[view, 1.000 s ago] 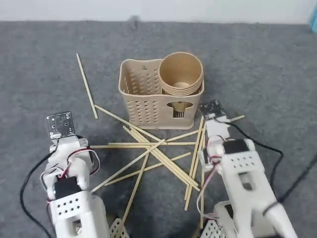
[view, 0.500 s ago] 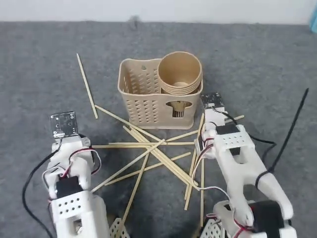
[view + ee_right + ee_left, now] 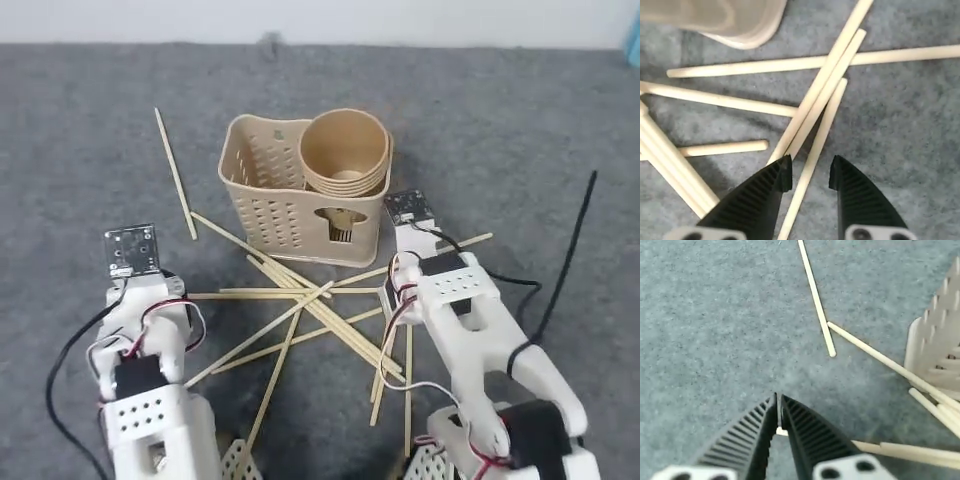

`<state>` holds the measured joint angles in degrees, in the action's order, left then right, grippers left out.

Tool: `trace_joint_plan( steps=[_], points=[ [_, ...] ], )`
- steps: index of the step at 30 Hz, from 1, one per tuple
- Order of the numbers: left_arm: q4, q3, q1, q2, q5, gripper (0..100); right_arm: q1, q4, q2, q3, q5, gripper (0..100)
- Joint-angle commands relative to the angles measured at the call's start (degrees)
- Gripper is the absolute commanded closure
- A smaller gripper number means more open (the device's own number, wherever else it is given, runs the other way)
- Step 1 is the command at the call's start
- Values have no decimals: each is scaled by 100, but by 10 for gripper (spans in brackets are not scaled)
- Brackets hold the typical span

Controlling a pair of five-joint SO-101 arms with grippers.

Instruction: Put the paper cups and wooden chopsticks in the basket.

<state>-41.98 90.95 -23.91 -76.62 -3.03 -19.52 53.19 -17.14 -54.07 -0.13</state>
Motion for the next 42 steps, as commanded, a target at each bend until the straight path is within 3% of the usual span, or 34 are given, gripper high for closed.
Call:
trace_joint_plan(
  steps=[1,7,12,20,32,42],
  points=[
    [141,-22,44,-35,-70,987,13,-145,171,141,-26,855],
    [141,-22,44,-35,-70,987,207,-66,1086,440,0,863],
    [132,-22,44,-35,-70,987,224,84,1279,703,0,995],
    [149,-22,44,-35,-79,987,752,242,1103,703,308,991],
    [167,-22,44,-35,-79,987,1604,1393,-1429,703,905,991],
    [149,-22,35,-44,-79,987,1903,1218,-3793,862,862,991]
  ],
)
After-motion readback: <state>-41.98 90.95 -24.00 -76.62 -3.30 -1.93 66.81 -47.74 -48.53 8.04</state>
